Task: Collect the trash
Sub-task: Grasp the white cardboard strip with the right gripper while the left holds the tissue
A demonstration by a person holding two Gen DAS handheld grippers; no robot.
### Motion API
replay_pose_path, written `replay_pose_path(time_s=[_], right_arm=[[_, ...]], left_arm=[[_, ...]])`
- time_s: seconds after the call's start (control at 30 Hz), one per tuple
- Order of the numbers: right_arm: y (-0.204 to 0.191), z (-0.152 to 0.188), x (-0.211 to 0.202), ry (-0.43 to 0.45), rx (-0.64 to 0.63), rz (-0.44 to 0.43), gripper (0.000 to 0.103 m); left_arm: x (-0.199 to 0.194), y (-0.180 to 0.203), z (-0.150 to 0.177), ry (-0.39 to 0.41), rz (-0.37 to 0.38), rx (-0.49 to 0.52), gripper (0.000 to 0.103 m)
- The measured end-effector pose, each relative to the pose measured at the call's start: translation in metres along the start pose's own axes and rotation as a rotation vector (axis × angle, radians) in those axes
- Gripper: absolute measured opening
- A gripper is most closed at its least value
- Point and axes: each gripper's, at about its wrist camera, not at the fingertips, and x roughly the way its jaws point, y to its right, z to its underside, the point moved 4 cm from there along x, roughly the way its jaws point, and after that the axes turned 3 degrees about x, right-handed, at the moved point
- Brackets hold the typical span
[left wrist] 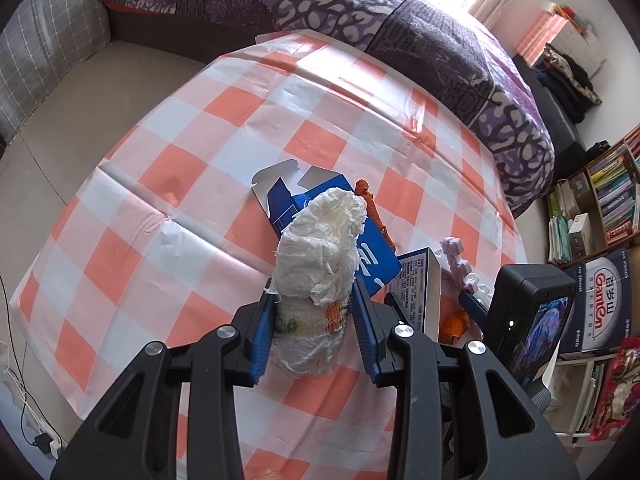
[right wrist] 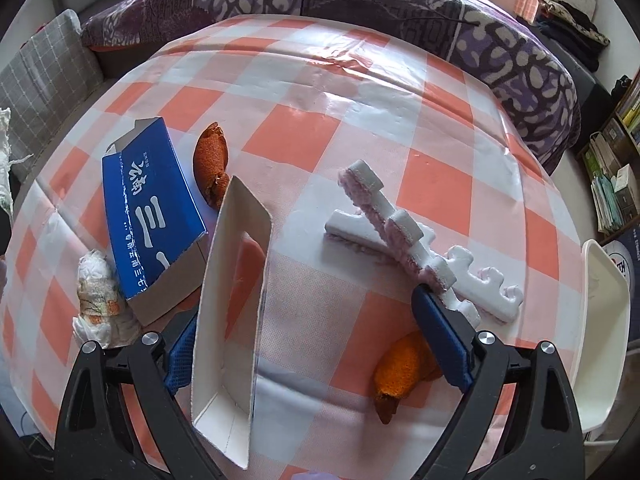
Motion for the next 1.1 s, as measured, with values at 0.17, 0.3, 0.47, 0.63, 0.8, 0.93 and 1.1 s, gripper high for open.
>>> replay_pose_path(time_s=[0.17, 0.3, 0.47, 0.63, 0.8, 0.93, 1.1], right_arm=[[-0.008, 0.002, 0.002, -0.027, -0.033, -0.024, 0.085], [-0.012, 0.002, 0.001, -0.028, -0.052, -0.044, 0.012], [-0.005, -0.006, -0.016, -0.002, 0.036, -0.193, 0.009], [0.012, -0.021, -0.046, 0.081, 0.120, -0.333, 0.008], [0.034, -0.030, -0.067, 0.151, 0.174, -0.347, 0.008], [0.045, -0.031, -0.078, 0.212, 0.172, -0.277, 0.009], [0.069, -0.030, -0.092, 0.277, 0.193, -0.184, 0.009]], left_arm=[[0.002, -0.004, -0.001, -0.009, -0.002, -0.011, 0.037], [0.004, -0.004, -0.001, -0.011, -0.010, -0.010, 0.037], [0.004, -0.008, -0.004, 0.018, -0.024, -0.030, 0.037], [-0.004, -0.005, -0.010, 0.113, -0.061, -0.031, 0.037], [-0.016, 0.010, -0.013, 0.232, -0.113, -0.004, 0.037], [-0.021, 0.027, -0.014, 0.301, -0.161, 0.038, 0.037], [-0.024, 0.048, -0.011, 0.344, -0.169, 0.067, 0.037]])
